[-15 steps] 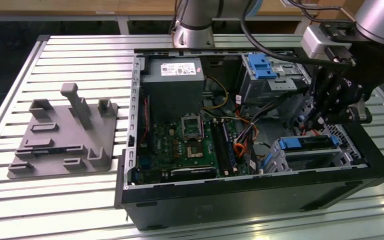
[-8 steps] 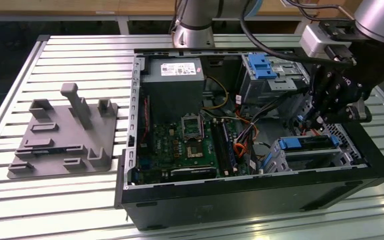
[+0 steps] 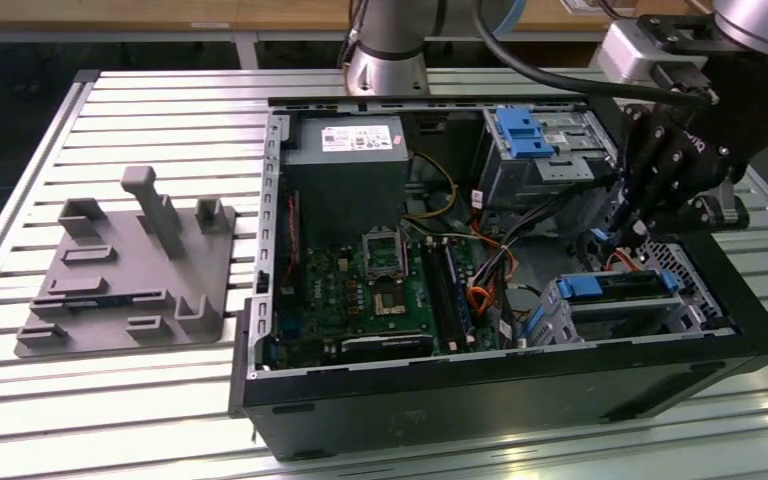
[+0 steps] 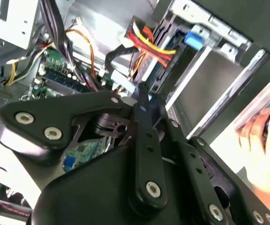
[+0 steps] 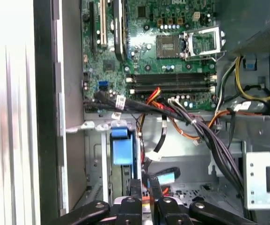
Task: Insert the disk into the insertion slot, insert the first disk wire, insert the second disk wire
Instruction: 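Insert the second disk wire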
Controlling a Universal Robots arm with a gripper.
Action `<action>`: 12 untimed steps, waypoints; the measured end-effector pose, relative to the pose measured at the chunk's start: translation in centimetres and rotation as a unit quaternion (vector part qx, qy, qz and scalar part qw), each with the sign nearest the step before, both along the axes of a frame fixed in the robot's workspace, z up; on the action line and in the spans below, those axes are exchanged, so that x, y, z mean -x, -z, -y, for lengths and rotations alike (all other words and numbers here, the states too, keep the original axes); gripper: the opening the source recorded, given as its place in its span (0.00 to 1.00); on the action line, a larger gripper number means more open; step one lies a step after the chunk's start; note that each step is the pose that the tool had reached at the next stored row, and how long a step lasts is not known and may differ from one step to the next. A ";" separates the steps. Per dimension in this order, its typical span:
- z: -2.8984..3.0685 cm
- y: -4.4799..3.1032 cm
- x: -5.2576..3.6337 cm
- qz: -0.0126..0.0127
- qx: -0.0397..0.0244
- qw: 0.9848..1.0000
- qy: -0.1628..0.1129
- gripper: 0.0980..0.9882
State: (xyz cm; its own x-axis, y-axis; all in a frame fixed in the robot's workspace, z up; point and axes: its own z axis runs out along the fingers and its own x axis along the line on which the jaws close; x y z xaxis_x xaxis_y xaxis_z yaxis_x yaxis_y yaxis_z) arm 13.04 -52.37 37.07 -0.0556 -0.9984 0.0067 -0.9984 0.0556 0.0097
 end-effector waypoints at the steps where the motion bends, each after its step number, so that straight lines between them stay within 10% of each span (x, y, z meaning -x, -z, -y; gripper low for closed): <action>1: 0.00 0.00 0.27 0.000 0.000 1.000 0.000 0.14; 10: -1.28 0.12 0.61 0.001 -0.002 1.000 -0.004 0.14; 12: -1.67 0.11 0.62 0.000 0.006 1.000 -0.004 0.14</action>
